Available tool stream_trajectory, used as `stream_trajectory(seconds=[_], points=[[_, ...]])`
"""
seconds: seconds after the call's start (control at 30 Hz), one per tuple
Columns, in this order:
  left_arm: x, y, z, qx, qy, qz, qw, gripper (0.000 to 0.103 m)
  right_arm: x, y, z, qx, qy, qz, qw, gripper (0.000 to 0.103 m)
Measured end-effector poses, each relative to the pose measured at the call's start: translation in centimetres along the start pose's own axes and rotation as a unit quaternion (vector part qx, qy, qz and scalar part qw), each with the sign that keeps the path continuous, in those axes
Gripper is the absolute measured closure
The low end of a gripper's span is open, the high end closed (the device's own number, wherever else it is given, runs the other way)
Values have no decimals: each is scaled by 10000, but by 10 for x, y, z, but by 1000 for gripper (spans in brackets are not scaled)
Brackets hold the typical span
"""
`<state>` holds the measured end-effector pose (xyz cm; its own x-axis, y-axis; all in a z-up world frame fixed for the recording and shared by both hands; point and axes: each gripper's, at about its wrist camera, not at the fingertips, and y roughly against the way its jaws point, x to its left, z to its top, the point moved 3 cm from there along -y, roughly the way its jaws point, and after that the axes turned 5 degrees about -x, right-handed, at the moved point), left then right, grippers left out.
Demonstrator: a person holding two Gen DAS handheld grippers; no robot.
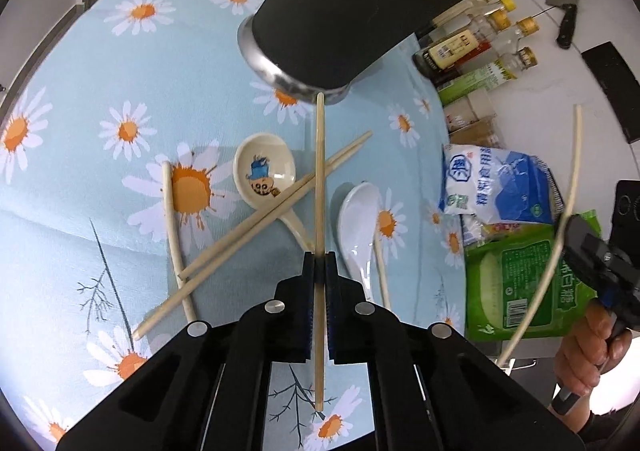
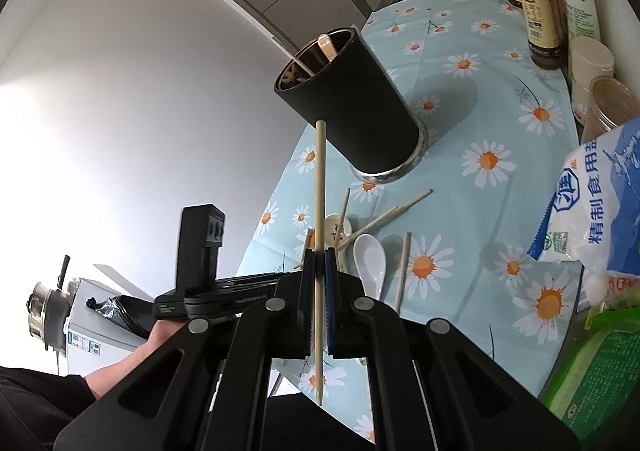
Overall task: Organize utensils
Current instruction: 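Lift both held chopsticks and carry them above the black holder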
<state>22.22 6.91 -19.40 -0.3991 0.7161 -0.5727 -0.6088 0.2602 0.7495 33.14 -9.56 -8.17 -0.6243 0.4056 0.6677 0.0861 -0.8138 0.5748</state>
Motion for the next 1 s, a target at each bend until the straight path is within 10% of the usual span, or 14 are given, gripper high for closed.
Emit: stream_trajectory(seconds=[1.0], points=[[-44,120,83,-1266,-1474,-1204,9735,99,50,-34,53,-1040,-62,-680,9922,97]])
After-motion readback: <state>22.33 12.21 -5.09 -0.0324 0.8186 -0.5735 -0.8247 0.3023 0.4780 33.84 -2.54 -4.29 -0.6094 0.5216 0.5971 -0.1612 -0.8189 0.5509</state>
